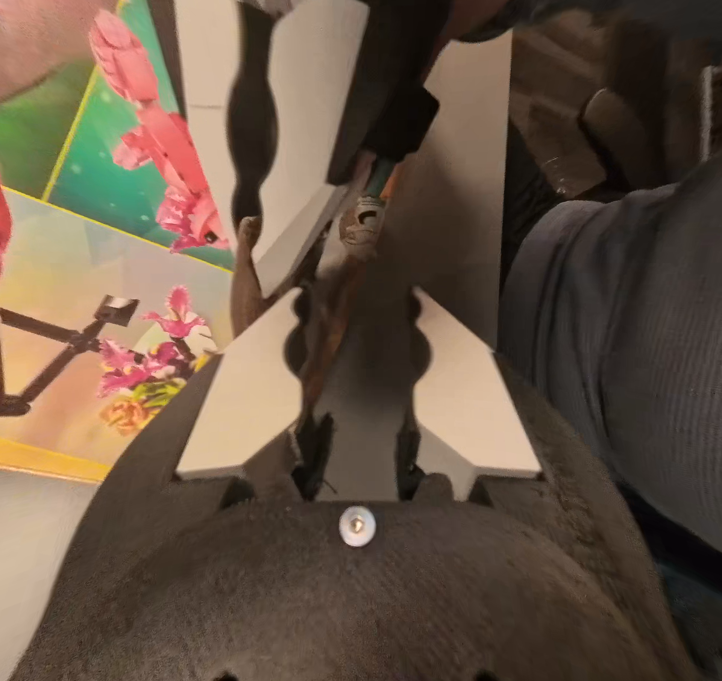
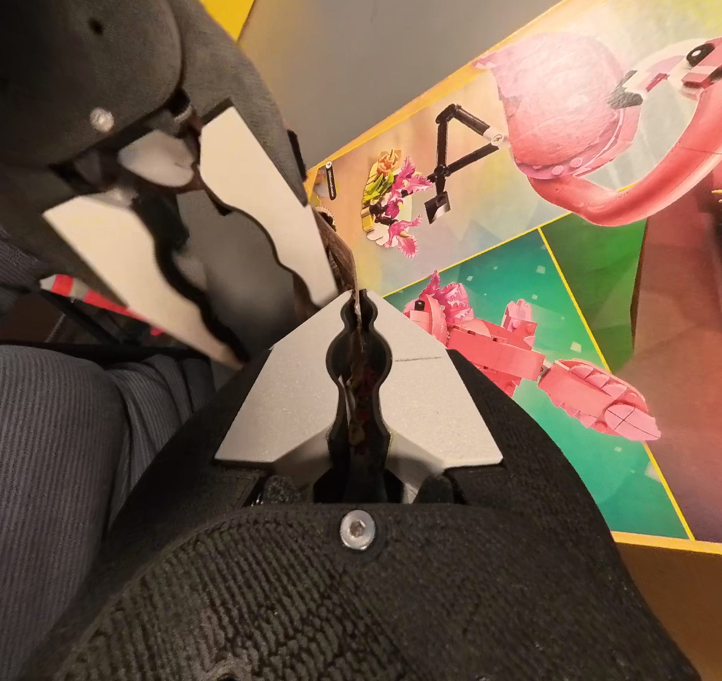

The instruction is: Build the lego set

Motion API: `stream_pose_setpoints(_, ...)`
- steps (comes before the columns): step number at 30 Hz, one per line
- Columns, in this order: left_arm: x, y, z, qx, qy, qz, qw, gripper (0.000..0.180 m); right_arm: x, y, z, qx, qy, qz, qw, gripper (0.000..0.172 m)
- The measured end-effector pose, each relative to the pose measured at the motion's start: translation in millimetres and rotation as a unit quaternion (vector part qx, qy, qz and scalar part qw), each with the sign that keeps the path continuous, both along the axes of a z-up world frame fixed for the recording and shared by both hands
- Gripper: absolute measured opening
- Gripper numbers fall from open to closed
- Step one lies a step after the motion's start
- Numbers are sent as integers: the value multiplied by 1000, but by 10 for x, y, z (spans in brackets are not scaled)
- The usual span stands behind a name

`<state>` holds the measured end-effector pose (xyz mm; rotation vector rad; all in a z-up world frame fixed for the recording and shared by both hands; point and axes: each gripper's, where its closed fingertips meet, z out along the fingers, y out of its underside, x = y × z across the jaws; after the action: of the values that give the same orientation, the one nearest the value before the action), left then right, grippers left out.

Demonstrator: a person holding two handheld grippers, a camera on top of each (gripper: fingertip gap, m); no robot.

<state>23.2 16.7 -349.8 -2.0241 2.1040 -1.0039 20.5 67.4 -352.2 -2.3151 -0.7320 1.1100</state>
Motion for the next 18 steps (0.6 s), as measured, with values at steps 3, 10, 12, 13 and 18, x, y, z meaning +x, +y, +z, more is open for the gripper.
stream_pose_setpoints(3, -12, -20, 75, -27, -45, -29, 998, 13, 8, 4, 3, 3, -2, 0, 1000, 0)
stream_pose_setpoints(10, -44, -73, 68, 1, -103, -8, 995, 3, 16, 10, 1, 7, -6, -2, 1000, 0)
stream_pose_setpoints(12, -60, -92, 61, 52, -127, -5, 991, 3, 20, 12, 4, 10, -5, -3, 1000, 0)
stream_pose_setpoints(13, -64, -97, 59, 78, -141, -4, 987, 3, 22, 12, 8, 10, -4, -4, 1000, 0)
stream_pose_setpoints(18, -77, -119, 57, 162, -212, 17, 964, 3, 29, 11, 21, 9, 1, -4, 1000, 0)
